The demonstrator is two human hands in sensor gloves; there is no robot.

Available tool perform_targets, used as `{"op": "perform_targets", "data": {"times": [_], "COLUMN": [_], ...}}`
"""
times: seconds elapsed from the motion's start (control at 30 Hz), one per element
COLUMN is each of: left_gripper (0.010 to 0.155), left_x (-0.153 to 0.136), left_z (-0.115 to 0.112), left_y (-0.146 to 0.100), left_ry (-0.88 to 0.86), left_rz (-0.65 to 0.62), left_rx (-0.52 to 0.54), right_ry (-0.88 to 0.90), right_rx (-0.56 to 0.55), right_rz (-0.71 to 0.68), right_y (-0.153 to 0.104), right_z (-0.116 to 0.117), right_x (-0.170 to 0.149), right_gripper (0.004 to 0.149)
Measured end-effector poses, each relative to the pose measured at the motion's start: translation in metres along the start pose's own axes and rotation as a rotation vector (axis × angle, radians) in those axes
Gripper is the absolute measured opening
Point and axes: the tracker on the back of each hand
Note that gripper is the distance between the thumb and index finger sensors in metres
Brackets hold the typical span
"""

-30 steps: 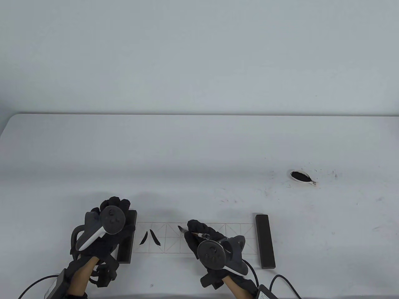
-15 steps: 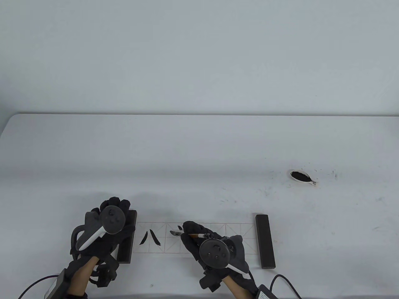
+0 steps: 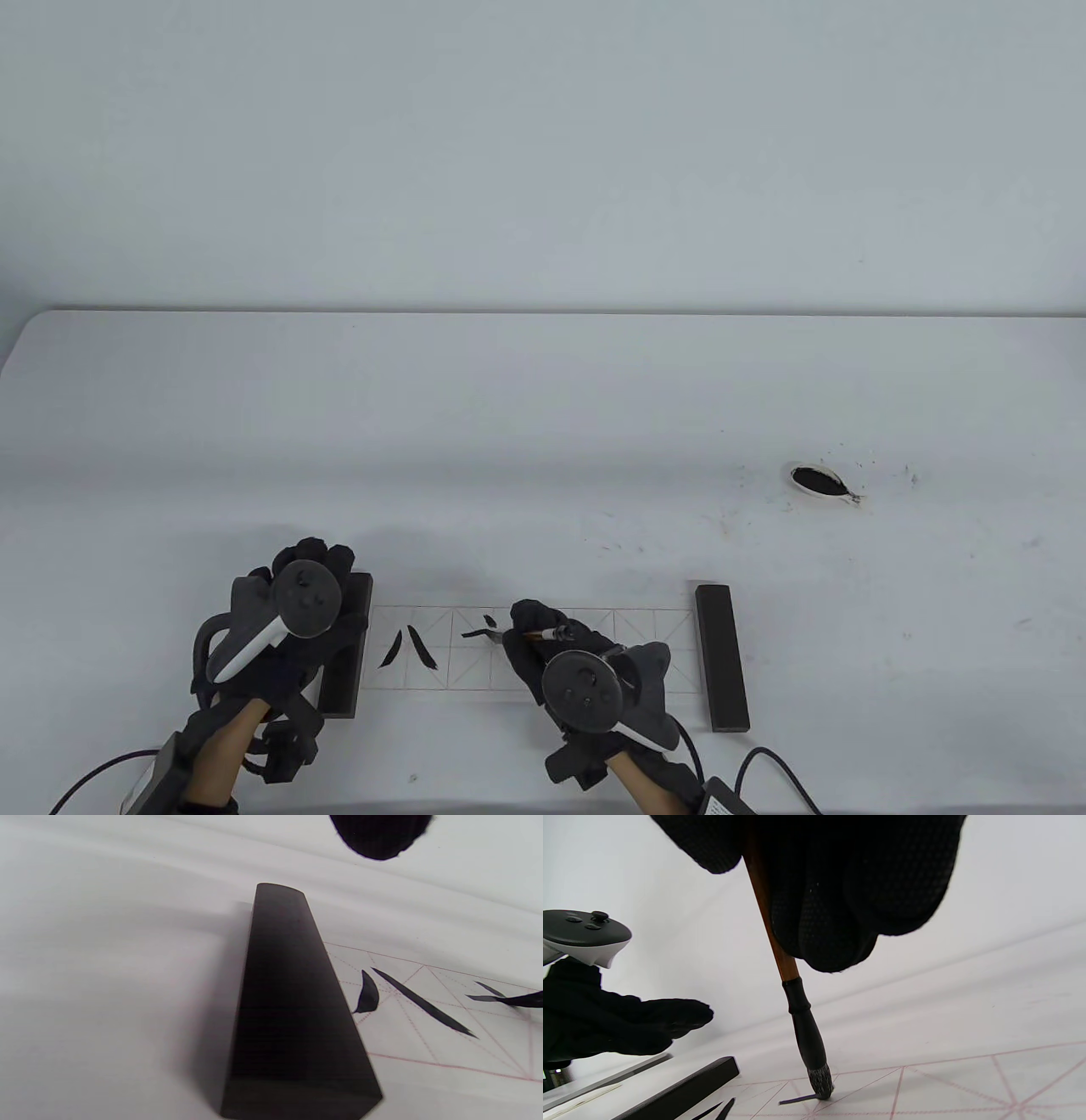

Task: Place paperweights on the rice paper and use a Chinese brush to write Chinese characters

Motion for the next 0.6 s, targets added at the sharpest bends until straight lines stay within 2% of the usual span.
{"op": "perform_targets", "data": {"times": [0.23, 0.4, 0.6], "left_gripper": [0.084, 0.084, 0.084], "left_x": [0.0, 0.0, 0.0], "left_z": [0.0, 0.0, 0.0], "left_y": [0.0, 0.0, 0.0], "left_ry": [-0.001, -0.004, 0.001], "left_rz": [0.0, 0.001, 0.001], "left_rx": [0.0, -0.001, -0.005], "right_ry": [-0.09, -0.014, 0.039], "right_rx": [-0.065, -0.115, -0.041], "right_rz": [0.057, 0.007, -0.021], "right_y": [-0.004, -0.01, -0.01], "right_z": [-0.006, -0.007, 0.0], "right_x": [-0.001, 0.003, 0.006], "right_gripper": [0.043, 0.044, 0.045]}}
Point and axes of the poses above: the tracker on the back of each hand, its own x axis roughly to the thumb side, its own y axis roughly from the wrist to the fingertips, z = x × y, and after that the axes turned 10 degrees about z, right-handed
